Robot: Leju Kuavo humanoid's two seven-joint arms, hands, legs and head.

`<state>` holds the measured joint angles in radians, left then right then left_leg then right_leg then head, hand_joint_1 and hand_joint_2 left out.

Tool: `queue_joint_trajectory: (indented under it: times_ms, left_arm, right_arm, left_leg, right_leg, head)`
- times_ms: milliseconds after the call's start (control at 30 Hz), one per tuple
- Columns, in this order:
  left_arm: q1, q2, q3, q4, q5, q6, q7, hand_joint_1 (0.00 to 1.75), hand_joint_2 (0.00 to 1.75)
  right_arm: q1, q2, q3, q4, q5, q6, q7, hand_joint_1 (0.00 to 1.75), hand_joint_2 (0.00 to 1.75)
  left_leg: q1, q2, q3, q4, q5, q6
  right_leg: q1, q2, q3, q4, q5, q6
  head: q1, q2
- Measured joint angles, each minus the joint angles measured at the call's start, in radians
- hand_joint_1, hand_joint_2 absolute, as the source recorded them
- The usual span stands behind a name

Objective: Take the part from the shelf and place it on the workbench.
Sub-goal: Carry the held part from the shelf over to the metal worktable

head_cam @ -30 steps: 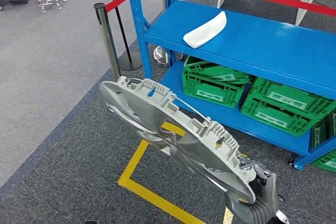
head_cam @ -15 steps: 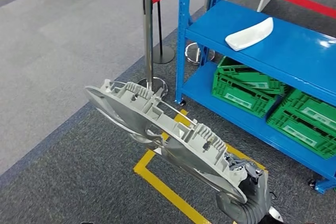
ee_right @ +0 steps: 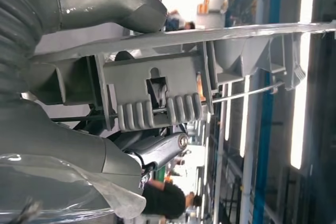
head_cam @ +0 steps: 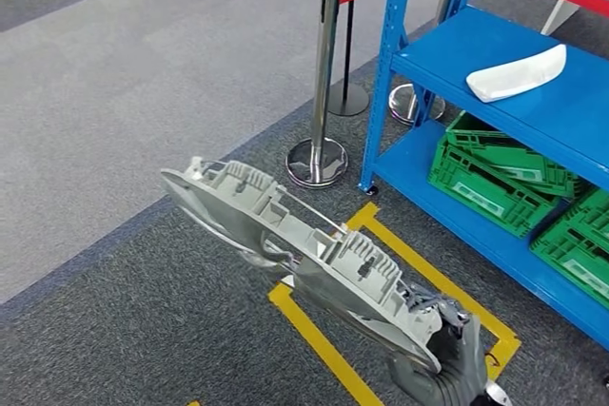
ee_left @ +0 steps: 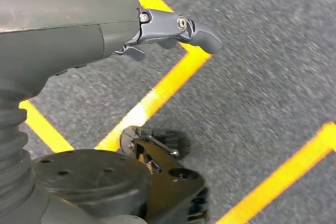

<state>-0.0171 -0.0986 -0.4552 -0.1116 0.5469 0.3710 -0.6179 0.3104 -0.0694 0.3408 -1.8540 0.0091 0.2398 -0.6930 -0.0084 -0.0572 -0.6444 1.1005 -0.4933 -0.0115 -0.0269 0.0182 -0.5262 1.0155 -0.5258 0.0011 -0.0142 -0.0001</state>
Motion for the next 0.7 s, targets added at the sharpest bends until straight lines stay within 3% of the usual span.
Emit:
queue_joint_trajectory:
  times_ms: [67, 100, 133, 167, 233, 300, 333, 400, 433, 500, 533, 600, 633, 667, 700]
  left_arm:
    - [-0.004, -0.001, -0.007, 0.003, 0.0, 0.002, -0.001, 0.0, 1.75]
    - [-0.004, -0.002, -0.009, 0.004, 0.0, 0.003, -0.002, 0.0, 1.75]
    - [-0.004, -0.002, -0.011, 0.005, 0.0, 0.003, -0.002, 0.0, 1.75]
    - [-0.003, -0.003, -0.011, 0.006, 0.0, 0.003, -0.002, 0.0, 1.75]
    - [-0.003, -0.003, -0.011, 0.008, 0.0, 0.003, -0.002, 0.0, 1.75]
    - [-0.006, -0.003, -0.012, 0.009, 0.0, 0.003, -0.003, 0.0, 1.75]
    - [-0.007, -0.003, -0.012, 0.009, 0.001, 0.003, -0.004, 0.0, 1.75]
    - [-0.006, -0.004, -0.014, 0.013, 0.007, 0.003, -0.007, 0.0, 1.75]
    - [-0.005, -0.004, -0.015, 0.016, 0.013, 0.003, -0.009, 0.0, 1.75]
    - [-0.007, -0.005, -0.021, 0.02, 0.024, 0.003, -0.014, 0.0, 1.75]
    - [-0.008, -0.005, -0.024, 0.021, 0.028, 0.003, -0.015, 0.0, 1.75]
    - [-0.012, -0.007, -0.031, 0.023, 0.03, 0.003, -0.017, 0.0, 1.75]
    - [-0.012, -0.008, -0.034, 0.024, 0.031, 0.003, -0.017, 0.0, 1.75]
    - [-0.012, -0.009, -0.035, 0.025, 0.031, 0.003, -0.017, 0.0, 1.75]
    - [-0.011, -0.009, -0.035, 0.026, 0.032, 0.003, -0.017, 0.0, 1.75]
  right_arm:
    - [0.003, -0.001, 0.002, 0.0, -0.001, -0.004, -0.001, 1.75, 1.75]
    - [0.005, -0.001, 0.003, 0.0, -0.001, -0.005, 0.0, 1.75, 1.75]
    - [0.005, -0.002, 0.005, 0.0, 0.0, -0.006, 0.0, 1.75, 1.75]
    - [0.006, -0.002, 0.006, 0.0, 0.0, -0.006, 0.0, 1.75, 1.75]
    - [0.005, -0.003, 0.008, 0.0, 0.0, -0.007, 0.0, 1.75, 1.75]
    - [0.005, -0.003, 0.009, 0.0, 0.0, -0.009, 0.0, 1.75, 1.75]
    - [0.005, -0.004, 0.01, 0.0, 0.0, -0.011, 0.0, 1.75, 1.75]
    - [0.005, -0.005, 0.012, 0.0, 0.001, -0.017, 0.0, 1.75, 1.75]
    - [0.004, -0.007, 0.013, -0.001, 0.001, -0.021, 0.0, 1.75, 1.75]
    - [0.004, -0.011, 0.015, -0.002, 0.001, -0.028, 0.0, 1.75, 1.75]
    - [0.005, -0.014, 0.016, -0.002, 0.001, -0.031, 0.0, 1.75, 1.75]
    - [0.007, -0.019, 0.017, -0.002, 0.001, -0.033, 0.0, 1.75, 1.75]
    - [0.008, -0.022, 0.018, -0.002, 0.001, -0.033, 0.0, 1.75, 1.75]
    - [0.009, -0.023, 0.019, -0.002, 0.001, -0.034, 0.001, 1.75, 1.75]
    - [0.009, -0.025, 0.02, -0.002, 0.001, -0.034, 0.001, 1.75, 1.75]
  left_leg:
    - [0.006, 0.037, -0.056, 0.135, -0.07, -0.01]
    - [0.009, 0.043, -0.075, 0.187, -0.091, -0.014]
    - [0.013, 0.046, -0.078, 0.207, -0.093, -0.016]
    - [0.016, 0.049, -0.06, 0.183, -0.075, -0.017]
    - [0.017, 0.077, 0.019, 0.046, -0.017, -0.015]
    - [0.01, 0.108, 0.076, -0.062, 0.014, -0.003]
    - [0.005, 0.114, 0.081, -0.08, 0.014, 0.004]
    - [0.0, 0.097, 0.076, -0.085, 0.019, 0.021]
    - [0.001, 0.089, 0.077, -0.091, 0.023, 0.029]
    - [0.003, 0.072, 0.079, -0.101, 0.032, 0.046]
    - [0.001, 0.062, 0.077, -0.101, 0.034, 0.05]
    - [-0.004, 0.038, 0.074, -0.101, 0.036, 0.056]
    - [-0.006, 0.025, 0.073, -0.1, 0.036, 0.057]
    - [-0.007, 0.011, 0.073, -0.098, 0.037, 0.057]
    - [-0.008, -0.003, 0.074, -0.096, 0.037, 0.057]
  right_leg:
    - [0.003, -0.032, -0.002, 0.0, 0.0, -0.001]
    - [0.004, -0.048, -0.003, 0.0, 0.0, -0.001]
    - [0.004, -0.062, -0.004, 0.0, 0.0, -0.001]
    - [0.004, -0.076, -0.004, 0.0, 0.0, -0.001]
    - [0.004, -0.099, -0.002, 0.0, -0.001, 0.001]
    - [0.008, -0.118, -0.001, 0.0, -0.002, 0.01]
    - [0.009, -0.125, -0.001, 0.0, -0.002, 0.016]
    - [0.007, -0.135, 0.001, -0.003, -0.002, 0.03]
    - [0.004, -0.123, -0.001, 0.001, -0.008, 0.036]
    - [0.002, -0.071, -0.028, 0.059, -0.049, 0.04]
    - [0.002, -0.044, -0.057, 0.119, -0.081, 0.038]
    - [0.006, -0.022, -0.12, 0.249, -0.132, 0.034]
    - [0.008, -0.02, -0.137, 0.277, -0.133, 0.032]
    - [0.01, -0.018, -0.135, 0.267, -0.114, 0.029]
    - [0.011, -0.013, -0.114, 0.217, -0.078, 0.026]
  head:
    - [-0.006, 0.0]
    - [-0.006, 0.0]
    - [-0.006, 0.0]
    - [-0.006, 0.0]
    - [-0.006, 0.0]
    - [-0.005, 0.0]
    - [-0.005, 0.0]
    - [-0.005, 0.0]
    - [-0.004, 0.0]
    - [0.0, 0.0]
    - [0.003, 0.0]
    - [0.005, 0.0]
    - [0.005, 0.0]
    - [0.005, 0.0]
    - [0.005, 0.0]
